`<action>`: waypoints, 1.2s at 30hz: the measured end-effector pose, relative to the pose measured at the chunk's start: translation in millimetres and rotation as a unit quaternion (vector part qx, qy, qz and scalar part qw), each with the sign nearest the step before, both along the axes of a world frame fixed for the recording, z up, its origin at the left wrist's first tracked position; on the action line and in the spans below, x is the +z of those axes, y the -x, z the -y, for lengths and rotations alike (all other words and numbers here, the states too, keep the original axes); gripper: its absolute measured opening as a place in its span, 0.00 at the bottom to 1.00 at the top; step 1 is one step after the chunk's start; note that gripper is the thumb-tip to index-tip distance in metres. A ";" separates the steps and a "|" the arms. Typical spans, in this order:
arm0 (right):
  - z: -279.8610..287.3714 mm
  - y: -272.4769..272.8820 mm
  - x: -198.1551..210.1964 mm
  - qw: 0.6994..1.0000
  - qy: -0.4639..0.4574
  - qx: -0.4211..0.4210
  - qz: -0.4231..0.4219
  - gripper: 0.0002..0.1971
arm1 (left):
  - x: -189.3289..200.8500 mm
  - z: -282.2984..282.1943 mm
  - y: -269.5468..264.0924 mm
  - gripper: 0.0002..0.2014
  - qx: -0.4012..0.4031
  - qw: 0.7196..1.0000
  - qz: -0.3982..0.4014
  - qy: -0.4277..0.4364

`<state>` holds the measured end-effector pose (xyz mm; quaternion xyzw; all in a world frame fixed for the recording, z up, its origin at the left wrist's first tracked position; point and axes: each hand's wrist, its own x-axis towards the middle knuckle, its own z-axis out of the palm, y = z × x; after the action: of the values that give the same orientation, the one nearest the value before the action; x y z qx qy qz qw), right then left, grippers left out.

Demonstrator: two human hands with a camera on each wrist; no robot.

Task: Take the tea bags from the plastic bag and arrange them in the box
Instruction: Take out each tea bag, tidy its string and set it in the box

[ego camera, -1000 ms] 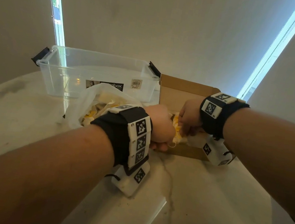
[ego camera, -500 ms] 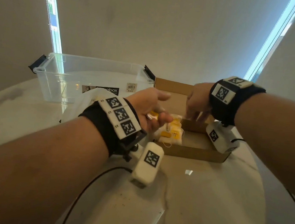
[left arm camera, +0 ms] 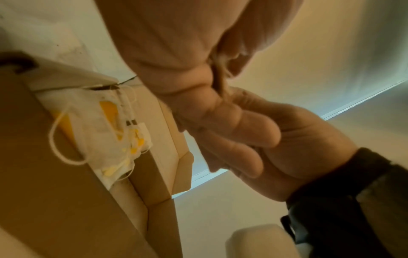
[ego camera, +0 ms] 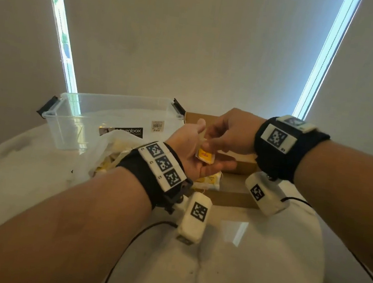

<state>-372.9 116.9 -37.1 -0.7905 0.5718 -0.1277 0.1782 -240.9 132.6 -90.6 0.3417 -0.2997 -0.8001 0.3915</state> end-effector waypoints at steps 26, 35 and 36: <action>11.8 19.2 1.0 0.999 -0.043 0.005 -0.026 0.05 | 16.2 -6.6 -12.8 0.21 0.086 0.787 0.507 0.342; 25.0 19.4 -19.2 0.985 -0.117 -0.008 -0.124 0.03 | 1.1 -27.0 -17.4 0.17 -0.126 0.554 0.743 0.353; 24.8 19.0 -20.4 0.983 -0.125 -0.004 -0.136 0.03 | -1.5 -26.7 -16.5 0.17 -0.130 0.541 0.748 0.362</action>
<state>-391.8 92.1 -57.5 -0.7697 0.6054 0.0529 0.1956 -224.4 159.4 -92.1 0.6026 -0.7889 -0.1199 0.0069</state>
